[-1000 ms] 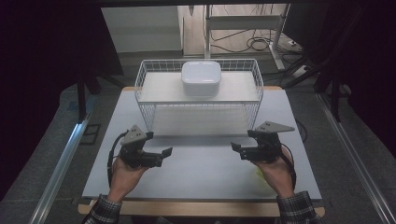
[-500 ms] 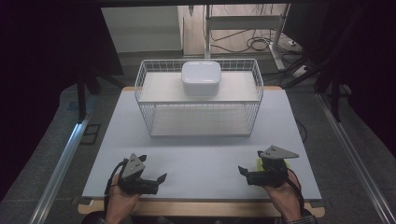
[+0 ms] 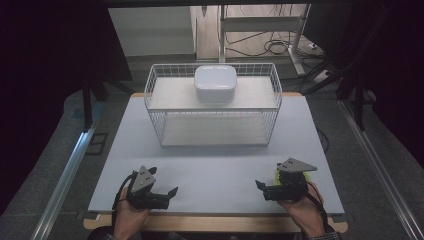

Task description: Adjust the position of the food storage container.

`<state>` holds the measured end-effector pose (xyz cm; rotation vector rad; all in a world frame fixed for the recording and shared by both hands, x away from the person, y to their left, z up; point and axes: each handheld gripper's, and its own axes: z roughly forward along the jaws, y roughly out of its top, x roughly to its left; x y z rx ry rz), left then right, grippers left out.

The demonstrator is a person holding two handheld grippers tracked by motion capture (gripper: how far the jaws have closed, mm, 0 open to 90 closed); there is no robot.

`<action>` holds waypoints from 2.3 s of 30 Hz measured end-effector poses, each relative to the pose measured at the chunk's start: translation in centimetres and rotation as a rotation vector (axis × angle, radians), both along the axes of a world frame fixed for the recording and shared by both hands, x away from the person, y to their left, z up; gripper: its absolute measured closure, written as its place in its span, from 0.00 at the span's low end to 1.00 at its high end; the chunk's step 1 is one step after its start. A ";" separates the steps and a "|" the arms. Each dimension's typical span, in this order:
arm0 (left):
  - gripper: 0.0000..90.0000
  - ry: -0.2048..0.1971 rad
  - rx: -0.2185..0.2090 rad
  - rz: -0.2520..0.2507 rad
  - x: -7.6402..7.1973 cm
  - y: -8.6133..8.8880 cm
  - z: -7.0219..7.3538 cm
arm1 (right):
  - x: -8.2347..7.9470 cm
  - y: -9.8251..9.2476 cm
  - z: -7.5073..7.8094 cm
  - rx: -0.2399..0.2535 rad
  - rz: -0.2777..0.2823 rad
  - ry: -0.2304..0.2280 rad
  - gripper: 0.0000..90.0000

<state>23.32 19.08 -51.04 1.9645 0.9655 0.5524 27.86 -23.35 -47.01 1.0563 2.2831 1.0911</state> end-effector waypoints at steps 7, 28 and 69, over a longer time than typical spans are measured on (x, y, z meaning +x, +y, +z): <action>0.03 0.003 0.003 0.004 0.0 0.0 -0.1 | -0.4 -1.4 0.8 -0.021 -0.044 0.010 0.64; 0.04 0.047 -0.010 0.009 0.3 0.2 -0.5 | -2.2 -9.9 1.6 -0.034 -0.304 0.000 1.00; 0.04 0.076 0.014 -0.009 0.5 -0.4 -0.8 | -1.6 -7.5 -0.8 -0.016 -0.227 0.087 1.00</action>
